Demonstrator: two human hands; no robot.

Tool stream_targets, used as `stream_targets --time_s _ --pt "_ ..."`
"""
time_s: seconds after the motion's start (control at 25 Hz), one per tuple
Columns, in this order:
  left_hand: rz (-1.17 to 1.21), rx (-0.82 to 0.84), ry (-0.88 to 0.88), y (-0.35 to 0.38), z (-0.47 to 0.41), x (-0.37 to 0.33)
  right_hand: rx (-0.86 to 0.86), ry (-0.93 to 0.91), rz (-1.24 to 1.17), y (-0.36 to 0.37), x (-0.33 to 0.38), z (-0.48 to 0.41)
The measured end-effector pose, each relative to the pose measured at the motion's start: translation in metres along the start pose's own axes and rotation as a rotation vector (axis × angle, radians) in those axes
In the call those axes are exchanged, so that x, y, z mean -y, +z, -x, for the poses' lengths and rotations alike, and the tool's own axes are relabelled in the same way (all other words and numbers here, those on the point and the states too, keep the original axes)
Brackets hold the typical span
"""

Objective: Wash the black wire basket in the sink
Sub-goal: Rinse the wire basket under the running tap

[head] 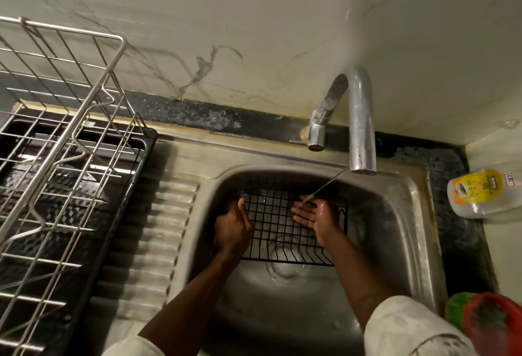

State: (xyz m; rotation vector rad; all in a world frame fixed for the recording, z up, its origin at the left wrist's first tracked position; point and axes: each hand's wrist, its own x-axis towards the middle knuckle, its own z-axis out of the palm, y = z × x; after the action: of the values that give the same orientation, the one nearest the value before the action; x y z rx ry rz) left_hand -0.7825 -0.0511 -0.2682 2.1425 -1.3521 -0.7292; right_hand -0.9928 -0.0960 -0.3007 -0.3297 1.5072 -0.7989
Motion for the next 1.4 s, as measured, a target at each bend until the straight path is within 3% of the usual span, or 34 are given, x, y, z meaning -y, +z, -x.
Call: stream_targets --time_s 0.08,0.12,0.2,0.28,0.44,0.52,0.64,0.72,0.8,0.88,0.96,1.04,1.08,1.12,1.24,1.28,1.4 --pt "-0.007 -0.011 -0.009 0.000 -0.002 0.000 -0.002 0.036 -0.208 0.013 -0.009 0.000" --pt "-0.021 -0.009 -0.021 0.000 -0.002 -0.001 0.057 0.095 -0.142 0.016 -0.016 0.006" --pt "-0.037 -0.008 -0.034 0.000 -0.002 -0.003 0.224 0.203 0.250 0.013 -0.026 0.019" --pt "-0.048 0.005 -0.035 0.000 -0.001 -0.003 0.222 0.203 0.453 0.005 -0.021 0.020" --pt "-0.029 0.056 -0.062 -0.001 -0.002 0.002 -0.069 -0.009 -0.105 0.011 -0.002 0.004" --pt "-0.025 0.056 -0.084 -0.003 0.001 0.001 -0.136 0.016 -0.175 0.024 -0.007 0.005" --pt "-0.026 0.064 -0.139 -0.003 0.002 0.002 -0.144 0.164 0.141 0.020 -0.023 0.018" --pt "-0.018 0.084 -0.157 -0.004 0.003 0.001 -0.061 0.199 0.396 0.006 -0.021 0.024" --pt "-0.015 0.091 -0.166 -0.006 0.004 0.000 0.000 0.227 0.472 -0.001 -0.012 0.022" --pt "0.014 0.097 -0.156 -0.010 0.005 -0.001 -0.057 0.135 0.324 0.004 -0.013 0.019" --pt "-0.005 0.090 -0.139 -0.012 0.008 -0.001 -0.161 0.022 -0.008 0.020 -0.015 0.016" --pt "-0.042 0.057 -0.139 -0.015 0.011 -0.001 -0.218 0.004 -0.365 0.034 -0.009 0.012" --pt "-0.038 0.047 -0.159 -0.015 0.012 -0.002 -0.197 0.020 -0.375 0.034 -0.009 0.012" --pt "-0.034 0.048 -0.183 -0.015 0.013 -0.002 -0.138 0.047 -0.257 0.029 -0.010 0.012" --pt "-0.033 0.055 -0.196 -0.015 0.013 -0.004 0.115 0.176 0.475 0.006 -0.005 0.018" --pt "-0.024 0.061 -0.194 -0.015 0.013 -0.004 0.142 0.186 0.620 0.003 -0.003 0.018" --pt "-0.009 0.078 -0.180 -0.016 0.014 -0.003 -0.094 -0.019 0.534 0.009 0.000 0.010"
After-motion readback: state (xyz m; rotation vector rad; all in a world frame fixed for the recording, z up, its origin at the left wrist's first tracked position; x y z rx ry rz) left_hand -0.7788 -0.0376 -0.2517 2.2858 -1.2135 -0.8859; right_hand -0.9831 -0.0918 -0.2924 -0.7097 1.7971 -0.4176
